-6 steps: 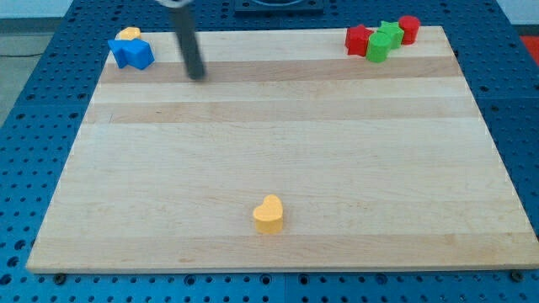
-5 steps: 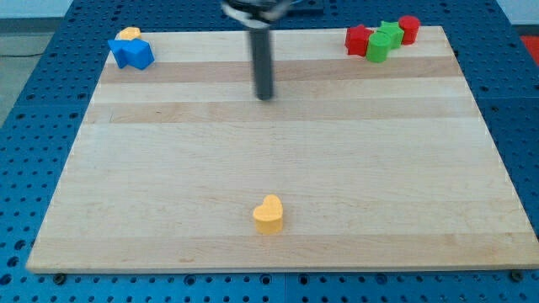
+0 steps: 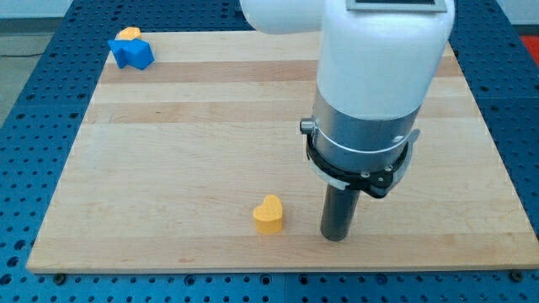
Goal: Slide the yellow heart towards the blue cube
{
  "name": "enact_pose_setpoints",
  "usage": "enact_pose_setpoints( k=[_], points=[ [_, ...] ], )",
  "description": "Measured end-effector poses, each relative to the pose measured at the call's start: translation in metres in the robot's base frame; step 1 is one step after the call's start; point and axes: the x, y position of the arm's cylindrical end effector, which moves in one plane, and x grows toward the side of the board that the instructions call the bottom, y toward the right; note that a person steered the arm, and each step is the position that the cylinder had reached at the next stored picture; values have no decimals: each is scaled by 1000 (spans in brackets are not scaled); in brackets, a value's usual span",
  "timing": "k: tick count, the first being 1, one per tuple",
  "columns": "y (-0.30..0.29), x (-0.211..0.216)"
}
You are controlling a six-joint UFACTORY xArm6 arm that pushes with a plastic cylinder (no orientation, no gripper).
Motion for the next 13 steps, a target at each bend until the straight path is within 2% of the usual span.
enact_pose_setpoints(
  k=[2, 3, 6, 7, 8, 10, 11, 12, 13],
  points=[
    [-53, -17],
    [-100, -21],
    [-143, 3],
    [-172, -2],
    [-193, -21],
    [-212, -120],
    [-245, -159],
    [-291, -181],
    [-299, -212]
  ],
)
